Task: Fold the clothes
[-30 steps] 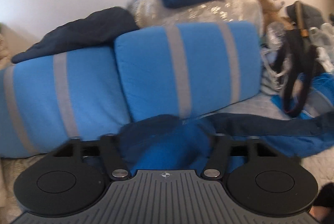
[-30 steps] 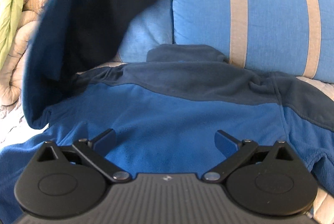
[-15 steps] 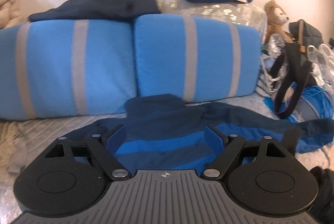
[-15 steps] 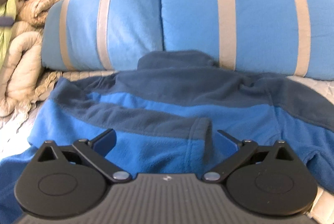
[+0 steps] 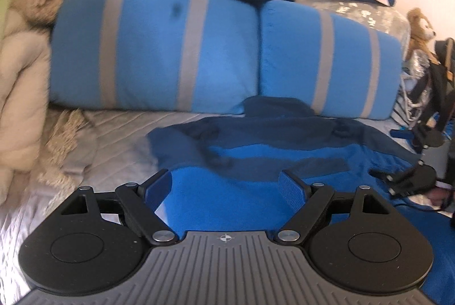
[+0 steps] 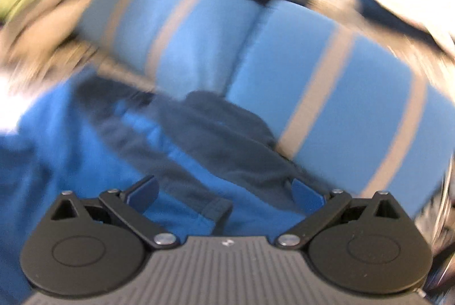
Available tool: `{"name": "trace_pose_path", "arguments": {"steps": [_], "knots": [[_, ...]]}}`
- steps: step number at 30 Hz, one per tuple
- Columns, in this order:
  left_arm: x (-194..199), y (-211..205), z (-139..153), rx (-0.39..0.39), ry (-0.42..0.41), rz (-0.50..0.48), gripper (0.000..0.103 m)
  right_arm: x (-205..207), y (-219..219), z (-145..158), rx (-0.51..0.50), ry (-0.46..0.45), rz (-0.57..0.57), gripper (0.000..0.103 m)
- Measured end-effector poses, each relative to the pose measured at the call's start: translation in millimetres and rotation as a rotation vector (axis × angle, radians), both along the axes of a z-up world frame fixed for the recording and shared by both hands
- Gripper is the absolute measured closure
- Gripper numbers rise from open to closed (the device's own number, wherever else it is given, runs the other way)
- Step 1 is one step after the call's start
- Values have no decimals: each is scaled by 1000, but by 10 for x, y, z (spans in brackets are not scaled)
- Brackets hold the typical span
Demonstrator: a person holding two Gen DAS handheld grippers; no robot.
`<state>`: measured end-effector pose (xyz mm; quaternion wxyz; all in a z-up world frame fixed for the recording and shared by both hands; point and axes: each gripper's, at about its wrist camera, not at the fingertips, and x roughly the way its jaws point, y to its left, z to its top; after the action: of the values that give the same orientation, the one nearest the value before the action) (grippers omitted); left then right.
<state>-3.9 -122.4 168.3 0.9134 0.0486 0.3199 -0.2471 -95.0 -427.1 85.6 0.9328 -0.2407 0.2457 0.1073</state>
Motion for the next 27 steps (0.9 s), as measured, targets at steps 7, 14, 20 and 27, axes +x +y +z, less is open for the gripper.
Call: {"name": "trace_pose_path", "arguments": {"steps": [7,14,20,27], "knots": [[22,305,-216,-40,56,78,21,-144,157,-383,-410,97,323,17],[26,448,-396,-38,79,99,21,-240,348,-705,-577,154,500,35],[56,529,-530,-43,108,113,21,-246,521,-934,-680,152,563,50],[81,578,-605,-51,119,117,21,-228,615,-998,-756,137,587,63]]}}
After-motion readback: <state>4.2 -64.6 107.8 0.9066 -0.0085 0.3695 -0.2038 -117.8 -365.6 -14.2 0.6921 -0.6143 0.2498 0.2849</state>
